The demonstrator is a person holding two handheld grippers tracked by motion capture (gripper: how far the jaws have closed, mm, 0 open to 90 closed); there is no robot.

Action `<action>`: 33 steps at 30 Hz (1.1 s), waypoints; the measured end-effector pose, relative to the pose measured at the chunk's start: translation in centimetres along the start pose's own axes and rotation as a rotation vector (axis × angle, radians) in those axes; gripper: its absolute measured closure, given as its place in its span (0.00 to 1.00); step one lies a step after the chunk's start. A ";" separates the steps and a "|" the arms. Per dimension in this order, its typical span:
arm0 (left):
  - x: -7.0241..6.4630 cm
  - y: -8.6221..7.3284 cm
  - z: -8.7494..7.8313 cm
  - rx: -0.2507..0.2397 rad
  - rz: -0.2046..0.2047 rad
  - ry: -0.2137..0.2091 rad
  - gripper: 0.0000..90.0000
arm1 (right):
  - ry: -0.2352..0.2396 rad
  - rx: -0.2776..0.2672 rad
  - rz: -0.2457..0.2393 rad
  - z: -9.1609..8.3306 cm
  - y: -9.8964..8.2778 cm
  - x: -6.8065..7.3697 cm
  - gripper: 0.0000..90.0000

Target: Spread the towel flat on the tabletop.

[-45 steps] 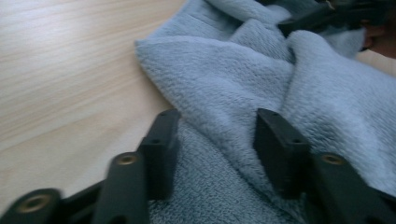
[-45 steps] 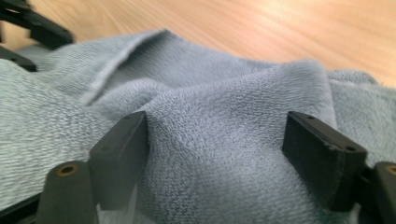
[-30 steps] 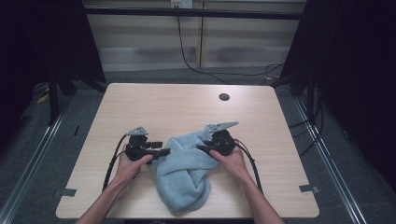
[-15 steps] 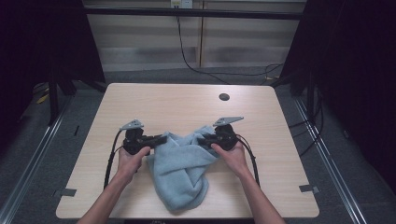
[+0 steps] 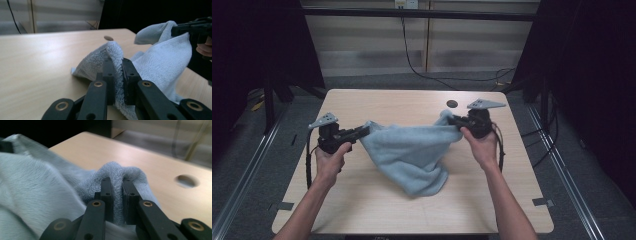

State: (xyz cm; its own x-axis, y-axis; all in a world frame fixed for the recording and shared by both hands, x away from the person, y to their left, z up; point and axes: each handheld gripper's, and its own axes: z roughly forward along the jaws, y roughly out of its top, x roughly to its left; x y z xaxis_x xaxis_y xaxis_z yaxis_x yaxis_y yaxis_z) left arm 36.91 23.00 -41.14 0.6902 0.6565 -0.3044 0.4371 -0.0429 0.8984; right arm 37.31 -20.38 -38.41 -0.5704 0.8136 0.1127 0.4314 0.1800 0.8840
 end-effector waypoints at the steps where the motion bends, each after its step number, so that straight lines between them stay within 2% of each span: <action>1: 0.1 0.3 -0.3 -0.012 -0.004 -0.005 0.93 | 0.000 0.000 0.000 0.0 0.0 0.0 0.91; 3: 0.1 1.0 -0.8 -0.042 -0.006 0.002 0.93 | -0.028 -0.029 -0.003 -1.2 1.3 -0.7 0.91; 4: -0.1 1.8 -1.3 -0.066 0.007 0.005 0.93 | -0.068 -0.060 -0.012 -2.4 2.7 -1.3 0.91; 6: -0.3 2.2 -1.6 -0.080 0.012 0.005 0.93 | -0.103 -0.093 -0.025 -3.6 4.0 -1.6 0.91; 9: -0.9 3.7 -2.7 -0.136 0.032 -0.013 0.93 | -0.120 -0.142 -0.031 -4.7 5.2 -1.6 0.91; 10: -1.5 4.6 -3.4 -0.158 0.054 -0.014 0.93 | -0.137 -0.176 -0.056 -5.7 6.2 -1.4 0.91; 14: -2.4 5.5 -4.2 -0.194 0.073 -0.023 0.93 | -0.154 -0.199 -0.081 -6.9 7.4 -0.8 0.91; 16: -2.9 5.1 -4.4 -0.184 0.098 -0.018 0.93 | -0.153 -0.217 -0.075 -7.4 7.4 -0.5 0.91; 17: -3.1 4.1 -4.4 -0.157 0.106 -0.018 0.92 | -0.144 -0.214 -0.057 -7.6 6.3 -0.2 0.91; 18: -3.1 4.1 -4.4 -0.157 0.106 -0.018 0.92 | -0.140 -0.202 -0.058 -7.5 5.7 0.0 0.91; 19: -3.0 3.3 -4.3 -0.133 0.102 -0.023 0.92 | -0.140 -0.202 -0.058 -7.5 5.7 0.0 0.91; 20: -2.9 2.0 -4.1 -0.100 0.098 -0.022 0.92 | -0.137 -0.185 -0.063 -7.4 4.7 0.2 0.91; 21: -2.8 1.2 -3.9 -0.083 0.089 -0.030 0.91 | -0.124 -0.160 -0.038 -7.2 2.2 0.4 0.91; 24: -2.5 -2.3 -3.4 -0.004 0.065 -0.058 0.89 | -0.114 -0.101 -0.015 -6.9 -1.9 0.8 0.91; 25: -2.5 -3.5 -3.3 0.024 0.060 -0.058 0.87 | -0.113 -0.066 -0.010 -6.8 -3.5 1.0 0.91; 26: -2.5 -4.2 -3.3 0.036 0.051 -0.065 0.87 | -0.113 -0.066 -0.010 -6.8 -3.5 1.0 0.91; 27: -2.8 -5.3 -3.2 0.092 0.062 -0.060 0.84 | -0.097 -0.025 0.009 -6.8 -6.1 1.4 0.91; 28: -2.8 -5.3 -3.2 0.092 0.062 -0.060 0.79 | -0.089 0.003 0.007 -6.7 -7.2 1.6 0.90; 29: -3.0 -5.5 -3.3 0.097 0.066 -0.065 0.79 | -0.089 0.003 0.007 -6.7 -7.2 1.6 0.90; 30: -3.0 -5.5 -3.5 0.089 0.066 -0.079 0.72 | -0.072 0.045 0.023 -6.8 -9.3 2.0 0.90; 31: -3.0 -5.3 -3.7 0.081 0.065 -0.081 0.72 | -0.072 0.045 0.023 -6.8 -9.3 2.0 0.90; 32: -3.0 -5.0 -3.9 0.065 0.065 -0.078 0.68 | -0.079 0.101 0.016 -7.0 -11.0 2.4 0.87; 33: -3.1 -4.8 -4.0 0.053 0.064 -0.076 0.65 | -0.083 0.117 0.014 -7.0 -11.6 2.5 0.85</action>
State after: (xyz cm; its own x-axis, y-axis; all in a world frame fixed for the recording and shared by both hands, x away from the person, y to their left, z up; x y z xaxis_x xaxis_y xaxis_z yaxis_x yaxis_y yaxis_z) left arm 30.37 24.20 -43.25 0.7584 0.5925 -0.2717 0.4194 -0.1244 0.8993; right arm 25.99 -24.33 -45.17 -0.5056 0.8588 0.0824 0.5206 0.2275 0.8229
